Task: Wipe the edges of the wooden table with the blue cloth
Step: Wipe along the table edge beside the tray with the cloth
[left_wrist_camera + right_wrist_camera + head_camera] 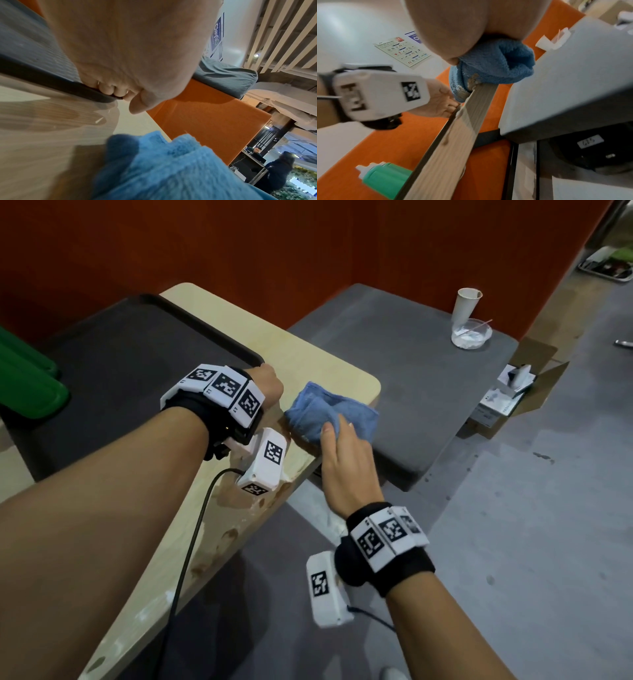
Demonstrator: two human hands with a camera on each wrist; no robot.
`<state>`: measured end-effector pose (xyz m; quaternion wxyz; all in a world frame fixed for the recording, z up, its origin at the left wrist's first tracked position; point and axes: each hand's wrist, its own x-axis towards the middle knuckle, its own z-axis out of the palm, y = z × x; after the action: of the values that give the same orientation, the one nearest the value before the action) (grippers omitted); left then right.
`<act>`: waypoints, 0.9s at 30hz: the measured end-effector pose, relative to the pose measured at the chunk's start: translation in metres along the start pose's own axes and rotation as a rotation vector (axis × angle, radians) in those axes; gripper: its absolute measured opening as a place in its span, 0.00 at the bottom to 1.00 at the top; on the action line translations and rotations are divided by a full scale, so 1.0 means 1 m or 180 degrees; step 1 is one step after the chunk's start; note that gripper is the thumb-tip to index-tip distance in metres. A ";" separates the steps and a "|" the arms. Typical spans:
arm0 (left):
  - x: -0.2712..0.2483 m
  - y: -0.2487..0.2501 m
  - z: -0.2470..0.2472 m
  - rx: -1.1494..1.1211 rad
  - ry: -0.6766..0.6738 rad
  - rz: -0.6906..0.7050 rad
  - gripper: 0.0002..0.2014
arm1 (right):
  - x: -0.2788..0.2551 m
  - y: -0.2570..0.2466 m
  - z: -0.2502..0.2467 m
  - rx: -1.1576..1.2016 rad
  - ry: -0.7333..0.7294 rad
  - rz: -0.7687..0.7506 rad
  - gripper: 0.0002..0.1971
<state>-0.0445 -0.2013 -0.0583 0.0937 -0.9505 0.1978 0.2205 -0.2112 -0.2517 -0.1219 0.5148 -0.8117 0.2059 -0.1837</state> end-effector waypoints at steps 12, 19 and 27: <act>-0.008 -0.005 -0.001 -0.0337 0.0266 0.0008 0.17 | -0.010 0.001 0.008 -0.0048 0.0042 -0.0097 0.16; -0.010 -0.002 0.003 -0.0552 0.0367 0.0068 0.20 | 0.003 0.003 0.002 -0.0077 0.0080 -0.0065 0.15; -0.015 -0.013 0.014 -0.0750 0.0555 0.0096 0.24 | -0.016 -0.012 0.001 -0.0354 0.0018 -0.0409 0.18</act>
<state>-0.0570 -0.1802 -0.0626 -0.0394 -0.9674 0.1921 0.1602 -0.2221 -0.2376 -0.1126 0.4555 -0.8500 0.1647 -0.2071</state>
